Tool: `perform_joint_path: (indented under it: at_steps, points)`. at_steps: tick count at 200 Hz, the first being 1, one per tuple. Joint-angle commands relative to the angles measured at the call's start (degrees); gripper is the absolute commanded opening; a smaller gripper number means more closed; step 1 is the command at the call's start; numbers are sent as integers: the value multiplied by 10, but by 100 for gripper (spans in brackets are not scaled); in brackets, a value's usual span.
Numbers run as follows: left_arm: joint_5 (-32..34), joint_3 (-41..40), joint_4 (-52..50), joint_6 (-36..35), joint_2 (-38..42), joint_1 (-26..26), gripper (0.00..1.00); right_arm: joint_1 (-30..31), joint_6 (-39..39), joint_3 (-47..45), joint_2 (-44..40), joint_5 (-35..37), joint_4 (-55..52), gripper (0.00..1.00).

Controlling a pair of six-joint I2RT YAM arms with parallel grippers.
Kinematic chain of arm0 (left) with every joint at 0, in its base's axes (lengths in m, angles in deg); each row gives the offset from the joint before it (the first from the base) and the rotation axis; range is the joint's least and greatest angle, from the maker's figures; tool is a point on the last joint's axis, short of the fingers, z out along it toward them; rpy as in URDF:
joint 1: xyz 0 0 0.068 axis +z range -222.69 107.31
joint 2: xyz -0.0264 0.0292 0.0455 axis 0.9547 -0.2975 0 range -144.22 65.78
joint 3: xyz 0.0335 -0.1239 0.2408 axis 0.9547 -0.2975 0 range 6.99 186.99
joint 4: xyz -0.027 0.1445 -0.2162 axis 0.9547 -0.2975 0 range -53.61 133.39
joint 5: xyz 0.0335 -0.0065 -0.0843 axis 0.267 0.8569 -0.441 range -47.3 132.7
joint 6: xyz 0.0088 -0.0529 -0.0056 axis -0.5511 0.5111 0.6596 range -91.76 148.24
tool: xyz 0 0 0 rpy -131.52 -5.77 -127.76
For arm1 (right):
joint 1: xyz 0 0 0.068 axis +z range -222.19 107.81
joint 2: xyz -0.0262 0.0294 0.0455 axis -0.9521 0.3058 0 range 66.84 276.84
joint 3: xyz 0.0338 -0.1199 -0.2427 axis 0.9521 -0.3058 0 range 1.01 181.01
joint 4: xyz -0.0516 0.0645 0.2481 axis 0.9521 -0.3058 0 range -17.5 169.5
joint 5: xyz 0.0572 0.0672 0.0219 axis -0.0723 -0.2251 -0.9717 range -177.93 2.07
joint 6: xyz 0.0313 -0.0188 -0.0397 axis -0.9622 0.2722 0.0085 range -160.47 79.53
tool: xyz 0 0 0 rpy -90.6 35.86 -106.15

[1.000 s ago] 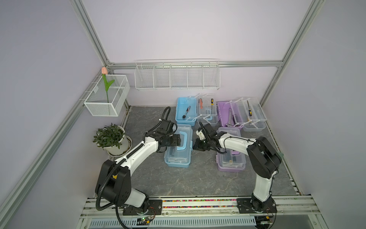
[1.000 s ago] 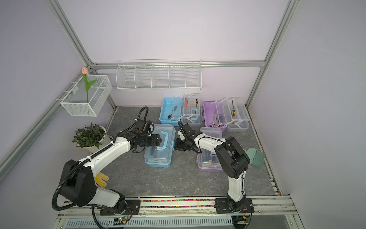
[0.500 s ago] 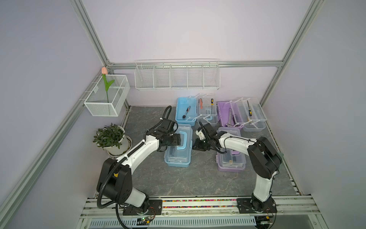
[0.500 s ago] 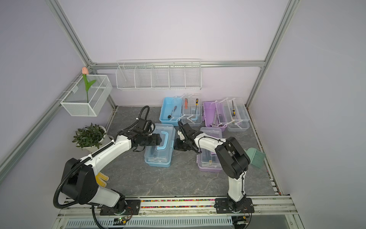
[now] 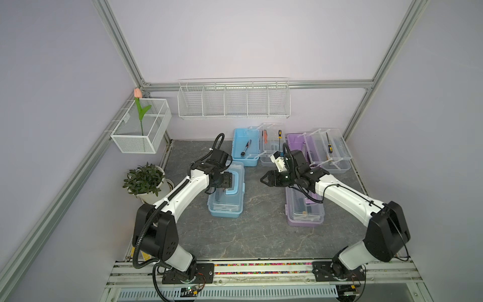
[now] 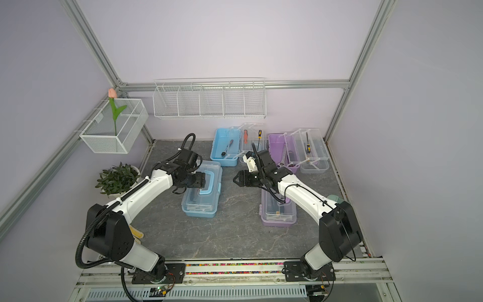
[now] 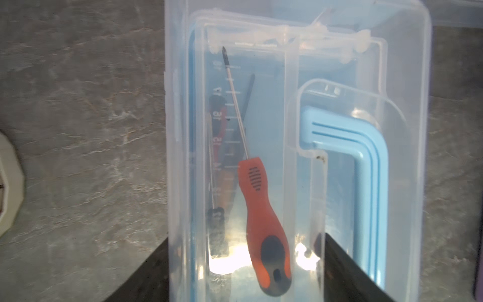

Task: Close toolboxes
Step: Move the toolbox to the corner of the board.

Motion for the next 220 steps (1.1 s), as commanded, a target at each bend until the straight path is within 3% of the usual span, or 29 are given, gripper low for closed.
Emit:
perform_joint_path:
  at_steps: [1,41,78,149,173,200,220]
  points:
    - [68,26,-49,-42,-8,46,33,-9,21,-32,-21,-10,-16,59]
    - [67,85,-45,-80,-61,125,25,-23,13,-67,-52,-28,8,60]
    - [76,188,-40,-115,-168,187,22,-38,19,-93,-91,-33,-1,60]
    - [79,405,-27,-201,-336,245,24,-80,27,-142,-150,-41,-17,59]
    - [97,507,-55,-224,-393,245,36,-88,27,-150,-152,-43,-18,59]
    - [118,627,-115,-250,-461,245,65,-107,32,-155,-172,-16,-43,59]
    - [121,644,-126,-256,-472,244,87,-125,43,-149,-189,35,-79,60]
